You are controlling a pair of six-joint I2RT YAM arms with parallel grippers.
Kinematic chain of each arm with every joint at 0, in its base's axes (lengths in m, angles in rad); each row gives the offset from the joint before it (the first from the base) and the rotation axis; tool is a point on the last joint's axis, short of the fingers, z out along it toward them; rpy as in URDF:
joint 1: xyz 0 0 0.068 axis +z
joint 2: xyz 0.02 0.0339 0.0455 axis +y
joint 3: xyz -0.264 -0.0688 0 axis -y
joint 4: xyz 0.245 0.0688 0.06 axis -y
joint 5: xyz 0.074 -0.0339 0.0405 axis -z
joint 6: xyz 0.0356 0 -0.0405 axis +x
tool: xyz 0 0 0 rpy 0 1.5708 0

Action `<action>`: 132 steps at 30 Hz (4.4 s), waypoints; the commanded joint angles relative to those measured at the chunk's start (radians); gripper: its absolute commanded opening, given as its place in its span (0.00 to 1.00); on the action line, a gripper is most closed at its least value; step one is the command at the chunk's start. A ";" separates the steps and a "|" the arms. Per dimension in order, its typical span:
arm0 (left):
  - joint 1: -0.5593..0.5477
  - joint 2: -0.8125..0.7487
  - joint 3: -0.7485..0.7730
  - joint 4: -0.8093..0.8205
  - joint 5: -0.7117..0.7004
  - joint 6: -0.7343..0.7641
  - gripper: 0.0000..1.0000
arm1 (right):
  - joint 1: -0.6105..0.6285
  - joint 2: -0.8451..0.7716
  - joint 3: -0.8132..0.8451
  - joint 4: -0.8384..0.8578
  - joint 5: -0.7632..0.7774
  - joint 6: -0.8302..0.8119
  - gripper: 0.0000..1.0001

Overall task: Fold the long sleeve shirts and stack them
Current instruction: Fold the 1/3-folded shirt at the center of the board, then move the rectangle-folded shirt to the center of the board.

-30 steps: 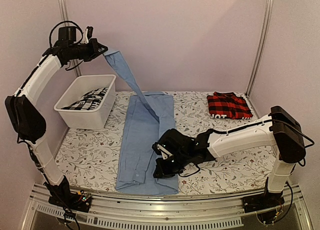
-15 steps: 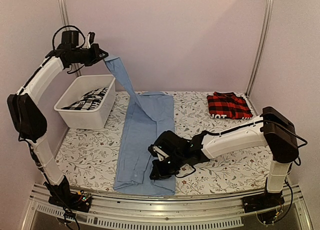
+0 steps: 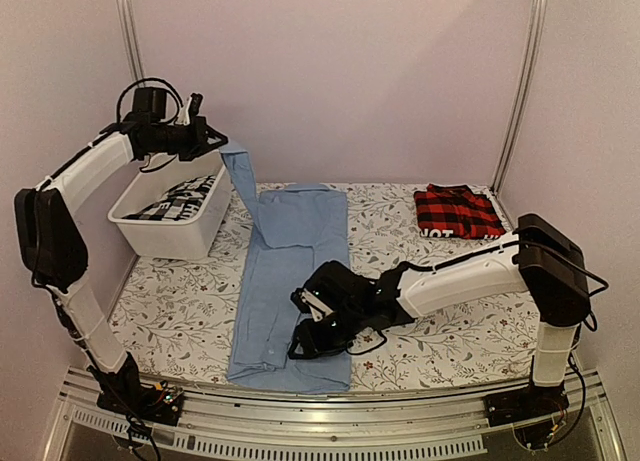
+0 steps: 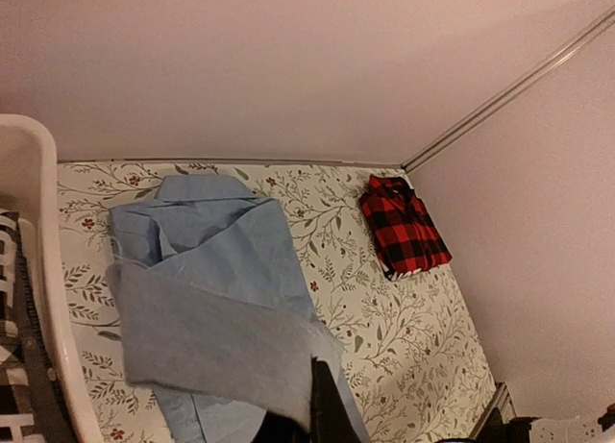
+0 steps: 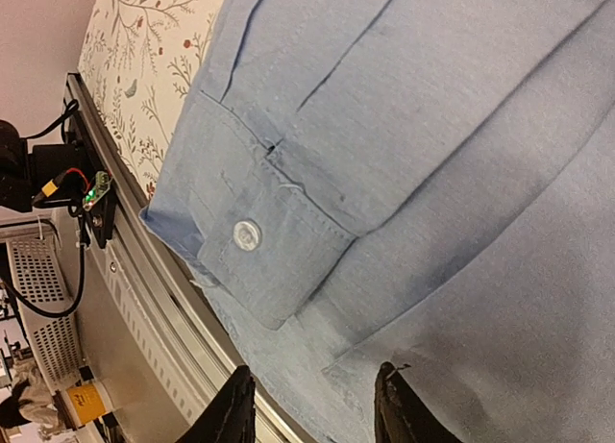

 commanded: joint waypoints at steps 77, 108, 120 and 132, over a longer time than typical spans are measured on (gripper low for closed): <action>-0.746 -0.030 -0.549 -0.117 0.060 0.122 0.04 | -0.498 -0.124 -0.072 0.125 0.084 -0.102 0.48; -0.477 -0.040 -0.646 0.098 -0.222 -0.075 0.41 | -0.392 0.146 0.204 0.168 -0.043 -0.094 0.29; -0.427 0.191 -0.446 0.153 -0.432 -0.115 0.28 | -0.426 0.318 0.250 0.246 -0.037 -0.024 0.24; -0.447 0.381 -0.297 0.147 -0.392 -0.178 0.25 | -0.499 0.281 0.114 0.286 -0.029 -0.023 0.24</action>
